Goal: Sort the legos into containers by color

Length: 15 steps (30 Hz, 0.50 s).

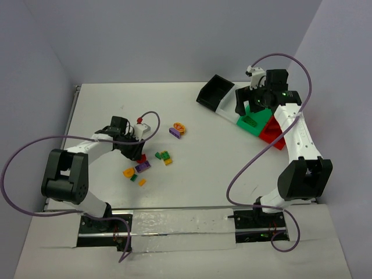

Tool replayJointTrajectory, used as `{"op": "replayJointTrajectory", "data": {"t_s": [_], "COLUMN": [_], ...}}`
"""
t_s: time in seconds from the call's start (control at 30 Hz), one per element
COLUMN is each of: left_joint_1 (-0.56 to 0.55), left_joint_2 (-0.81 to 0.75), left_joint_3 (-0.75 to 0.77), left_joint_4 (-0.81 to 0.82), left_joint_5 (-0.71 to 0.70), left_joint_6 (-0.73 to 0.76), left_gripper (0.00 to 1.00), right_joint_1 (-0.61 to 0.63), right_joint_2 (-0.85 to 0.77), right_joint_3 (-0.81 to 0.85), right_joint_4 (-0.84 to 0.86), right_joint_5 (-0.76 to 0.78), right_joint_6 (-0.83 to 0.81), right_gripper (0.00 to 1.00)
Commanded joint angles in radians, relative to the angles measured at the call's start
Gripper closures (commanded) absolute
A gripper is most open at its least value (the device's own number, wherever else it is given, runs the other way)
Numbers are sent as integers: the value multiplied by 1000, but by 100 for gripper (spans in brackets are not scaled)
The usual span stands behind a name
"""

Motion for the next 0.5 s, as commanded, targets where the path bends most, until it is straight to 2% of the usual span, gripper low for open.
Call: {"op": "replayJointTrajectory", "data": {"t_s": [0.0, 0.27, 0.47], "left_joint_1": [-8, -9, -8], "left_joint_2": [19, 29, -47], "left_joint_3": [46, 51, 87], "left_joint_4": [36, 29, -18], "left_joint_5": [37, 36, 78], "left_joint_6": [-13, -13, -30], "left_gripper": [61, 71, 86], "right_joint_1": [40, 64, 118], "right_joint_2": [-53, -65, -102], "right_joint_3": [-1, 12, 8], "right_joint_4": [-11, -24, -24], "right_joint_5": [-27, -50, -174], "right_joint_6": [2, 2, 25], "right_gripper": [1, 1, 0]}}
